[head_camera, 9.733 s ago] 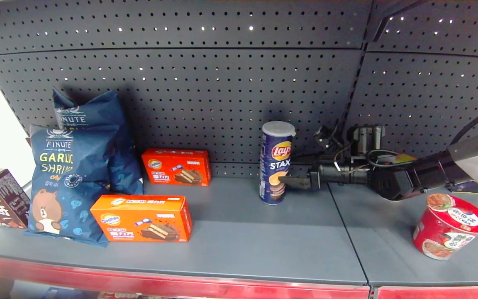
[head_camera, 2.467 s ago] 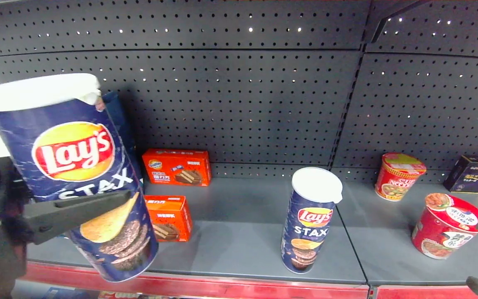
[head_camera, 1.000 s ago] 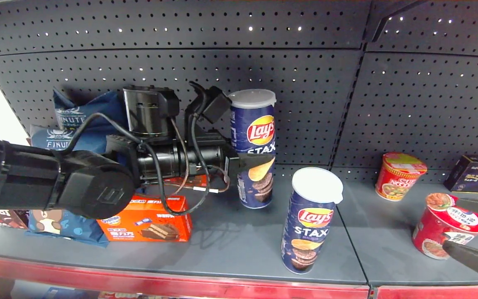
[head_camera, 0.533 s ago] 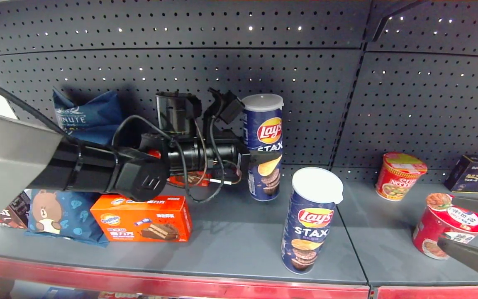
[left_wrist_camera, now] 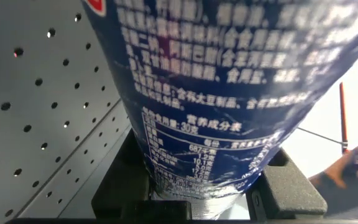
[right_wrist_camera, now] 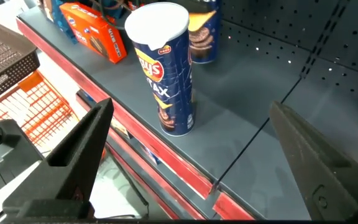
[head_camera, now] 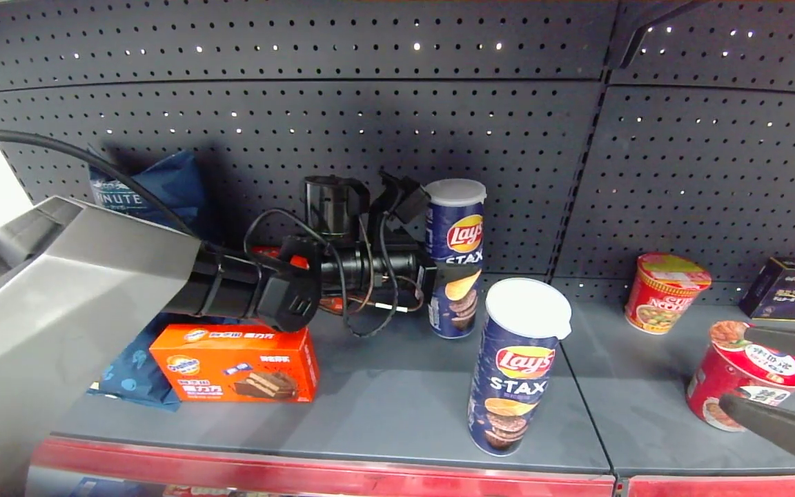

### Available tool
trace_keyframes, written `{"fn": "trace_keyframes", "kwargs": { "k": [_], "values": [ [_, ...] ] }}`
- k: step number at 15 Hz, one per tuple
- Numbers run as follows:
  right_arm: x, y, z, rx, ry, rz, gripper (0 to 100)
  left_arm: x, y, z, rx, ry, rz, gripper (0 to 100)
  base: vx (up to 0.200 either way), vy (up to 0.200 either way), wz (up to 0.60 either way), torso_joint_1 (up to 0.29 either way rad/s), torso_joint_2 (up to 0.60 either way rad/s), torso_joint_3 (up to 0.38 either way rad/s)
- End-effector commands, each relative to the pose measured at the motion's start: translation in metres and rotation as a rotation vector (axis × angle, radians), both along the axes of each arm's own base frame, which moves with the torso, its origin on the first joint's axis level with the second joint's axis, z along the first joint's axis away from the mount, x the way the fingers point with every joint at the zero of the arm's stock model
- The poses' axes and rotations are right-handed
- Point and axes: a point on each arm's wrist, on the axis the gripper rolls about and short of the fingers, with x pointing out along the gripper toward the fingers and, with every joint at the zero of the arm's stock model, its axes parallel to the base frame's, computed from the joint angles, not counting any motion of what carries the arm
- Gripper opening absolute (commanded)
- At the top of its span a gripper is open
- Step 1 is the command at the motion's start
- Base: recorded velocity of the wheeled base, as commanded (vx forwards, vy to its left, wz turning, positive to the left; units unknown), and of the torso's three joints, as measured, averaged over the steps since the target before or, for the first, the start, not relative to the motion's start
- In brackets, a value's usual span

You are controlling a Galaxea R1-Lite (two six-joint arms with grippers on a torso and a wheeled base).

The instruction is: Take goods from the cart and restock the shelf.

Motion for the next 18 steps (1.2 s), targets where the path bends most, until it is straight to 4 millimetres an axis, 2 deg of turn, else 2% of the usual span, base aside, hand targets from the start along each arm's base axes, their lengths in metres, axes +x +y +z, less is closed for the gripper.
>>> {"fn": "trace_keyframes", "kwargs": {
  "k": [1, 8, 18],
  "values": [
    [0.0, 0.0, 0.0, -0.001, 0.001, 0.003, 100, 0.007, -0.002, -0.011, 0.008, 0.011, 0.003, 0, 0.0, 0.0, 0.0, 0.0, 0.0, 0.0],
    [0.0, 0.001, -0.001, -0.001, 0.003, 0.016, 100, 0.023, -0.01, -0.024, 0.006, 0.01, 0.005, 0, 0.0, 0.0, 0.0, 0.0, 0.0, 0.0],
    [0.002, 0.004, -0.002, -0.008, 0.015, 0.03, 100, 0.032, -0.014, -0.035, 0.009, 0.015, 0.008, 0, 0.0, 0.0, 0.0, 0.0, 0.0, 0.0]
  ]
}}
